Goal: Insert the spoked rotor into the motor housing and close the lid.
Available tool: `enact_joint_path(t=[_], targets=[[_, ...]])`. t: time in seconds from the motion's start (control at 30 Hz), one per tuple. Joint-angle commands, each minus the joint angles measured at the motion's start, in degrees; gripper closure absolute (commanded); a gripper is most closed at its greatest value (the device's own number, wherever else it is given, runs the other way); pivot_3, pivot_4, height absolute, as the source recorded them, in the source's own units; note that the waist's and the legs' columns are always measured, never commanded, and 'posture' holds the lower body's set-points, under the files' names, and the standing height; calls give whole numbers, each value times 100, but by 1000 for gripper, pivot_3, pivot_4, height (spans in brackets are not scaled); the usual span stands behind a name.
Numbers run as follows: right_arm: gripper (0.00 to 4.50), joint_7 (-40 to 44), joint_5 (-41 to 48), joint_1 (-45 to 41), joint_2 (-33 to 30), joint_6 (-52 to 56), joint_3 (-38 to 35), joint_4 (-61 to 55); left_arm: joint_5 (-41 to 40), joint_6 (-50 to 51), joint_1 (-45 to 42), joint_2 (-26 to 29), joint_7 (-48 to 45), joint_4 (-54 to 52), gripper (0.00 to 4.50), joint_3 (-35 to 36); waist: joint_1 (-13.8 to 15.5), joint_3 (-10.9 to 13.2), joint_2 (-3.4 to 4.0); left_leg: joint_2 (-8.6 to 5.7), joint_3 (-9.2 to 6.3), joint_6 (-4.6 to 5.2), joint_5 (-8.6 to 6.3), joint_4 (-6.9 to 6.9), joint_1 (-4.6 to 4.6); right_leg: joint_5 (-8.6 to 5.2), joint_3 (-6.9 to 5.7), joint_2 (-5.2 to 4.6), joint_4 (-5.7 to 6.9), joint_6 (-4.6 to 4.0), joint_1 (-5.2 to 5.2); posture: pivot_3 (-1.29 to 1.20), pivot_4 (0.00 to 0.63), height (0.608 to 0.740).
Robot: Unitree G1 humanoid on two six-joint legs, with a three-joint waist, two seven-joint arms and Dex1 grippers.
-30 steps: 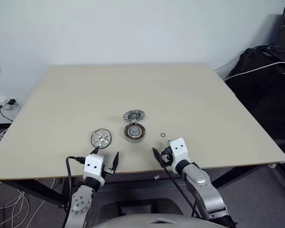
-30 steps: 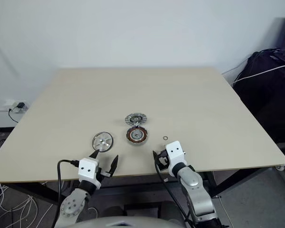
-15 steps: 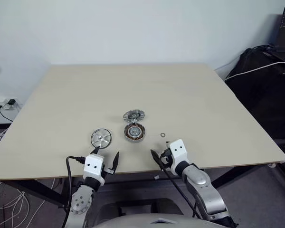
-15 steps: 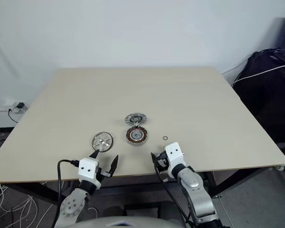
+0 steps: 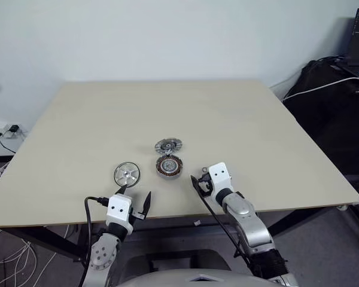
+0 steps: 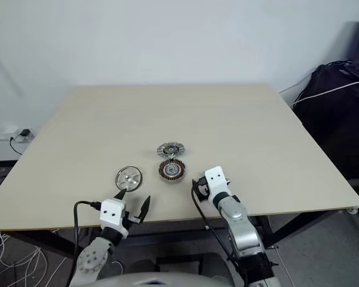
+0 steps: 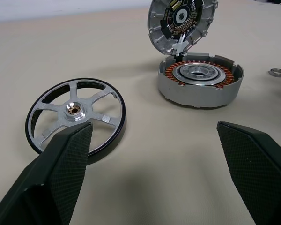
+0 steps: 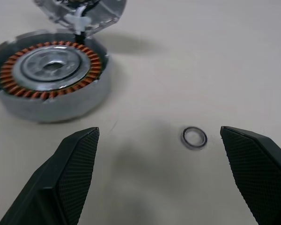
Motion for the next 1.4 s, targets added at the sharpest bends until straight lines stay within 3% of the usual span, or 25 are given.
enact_joint_path(t=[0.03,0.43,1.07,1.17,1.4], targets=[[42,-129,40,-323,78,-70,-181,278,-30,-10,-38,-20,-8,-279,0,-20,1,1,2,-1,0,0,0,0,-1,0,0,0,0,0,0,0,0,740],[42,-329,213,-1117,260,-236,-634,1403,-6,21,5,-21,44,-341,0,-26,-16,3,9,-12,0,0,0,0,-1,2,1,1,1,-1,0,0,0,740],[42,-396,227,-1291,409,-441,-666,2099,9,14,42,18,18,-356,0,-26,-44,1,16,-10,0,0,1,0,4,3,2,1,4,0,4,0,0,740],[636,-405,242,-1321,422,-425,-669,2099,7,7,30,22,12,-348,0,-24,-51,-1,19,-10,0,0,1,0,6,3,3,1,4,1,6,0,0,740],[2910,-401,256,-1336,433,-409,-657,2023,11,25,3,2,31,-348,0,-27,-38,-2,23,-10,-1,-1,1,0,2,3,3,1,3,1,3,0,0,740]])
